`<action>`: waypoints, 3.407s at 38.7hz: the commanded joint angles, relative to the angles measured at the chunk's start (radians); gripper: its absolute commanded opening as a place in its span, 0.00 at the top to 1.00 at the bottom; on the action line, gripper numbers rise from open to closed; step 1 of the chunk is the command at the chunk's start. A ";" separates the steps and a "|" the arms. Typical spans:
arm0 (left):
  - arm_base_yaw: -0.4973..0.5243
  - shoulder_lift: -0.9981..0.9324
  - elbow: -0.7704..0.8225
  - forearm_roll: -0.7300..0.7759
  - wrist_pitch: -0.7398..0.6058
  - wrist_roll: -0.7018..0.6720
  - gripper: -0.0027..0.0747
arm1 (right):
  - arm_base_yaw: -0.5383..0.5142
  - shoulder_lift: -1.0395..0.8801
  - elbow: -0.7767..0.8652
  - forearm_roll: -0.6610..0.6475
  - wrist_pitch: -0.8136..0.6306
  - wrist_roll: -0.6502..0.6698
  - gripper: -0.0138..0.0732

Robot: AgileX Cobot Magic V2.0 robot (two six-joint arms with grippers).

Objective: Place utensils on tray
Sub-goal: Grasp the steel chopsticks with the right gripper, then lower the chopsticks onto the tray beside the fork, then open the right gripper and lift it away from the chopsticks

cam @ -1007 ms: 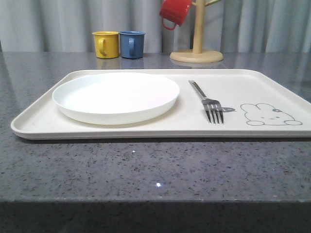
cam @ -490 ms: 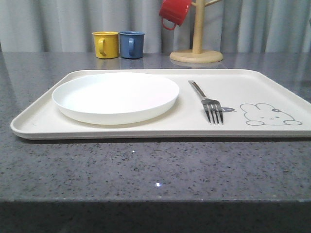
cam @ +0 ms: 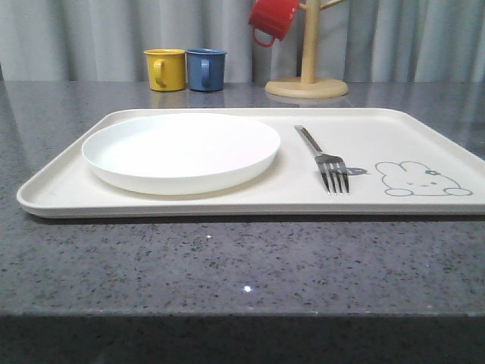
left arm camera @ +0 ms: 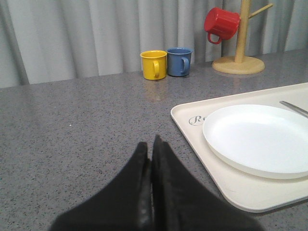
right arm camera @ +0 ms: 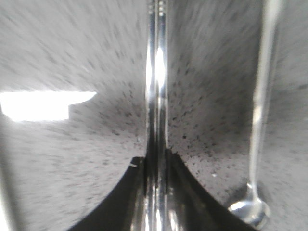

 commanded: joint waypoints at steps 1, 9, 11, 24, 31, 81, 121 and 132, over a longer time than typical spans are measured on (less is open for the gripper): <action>0.002 0.011 -0.026 -0.008 -0.086 -0.009 0.99 | 0.010 -0.099 -0.062 0.018 0.115 0.040 0.92; 0.002 0.011 -0.026 -0.008 -0.087 -0.009 0.99 | 0.117 -0.149 -0.073 0.044 0.115 0.121 0.91; 0.002 0.011 -0.026 -0.008 -0.088 -0.009 0.99 | 0.159 -0.145 -0.073 0.057 0.115 0.148 0.91; 0.002 0.011 -0.026 -0.008 -0.089 -0.009 0.99 | 0.401 -0.026 -0.073 0.083 0.045 0.294 0.91; 0.002 0.011 -0.026 -0.008 -0.089 -0.009 0.99 | 0.429 0.056 -0.073 0.089 0.022 0.329 0.91; 0.002 0.011 -0.026 -0.008 -0.089 -0.009 0.99 | 0.369 0.036 -0.251 -0.054 0.116 0.213 0.40; 0.002 0.011 -0.026 -0.008 -0.090 -0.009 0.99 | -0.162 0.098 -0.044 -0.019 0.008 -0.082 0.40; 0.002 0.011 -0.026 -0.008 -0.093 -0.009 0.99 | -0.162 0.126 -0.044 -0.027 0.016 -0.082 0.49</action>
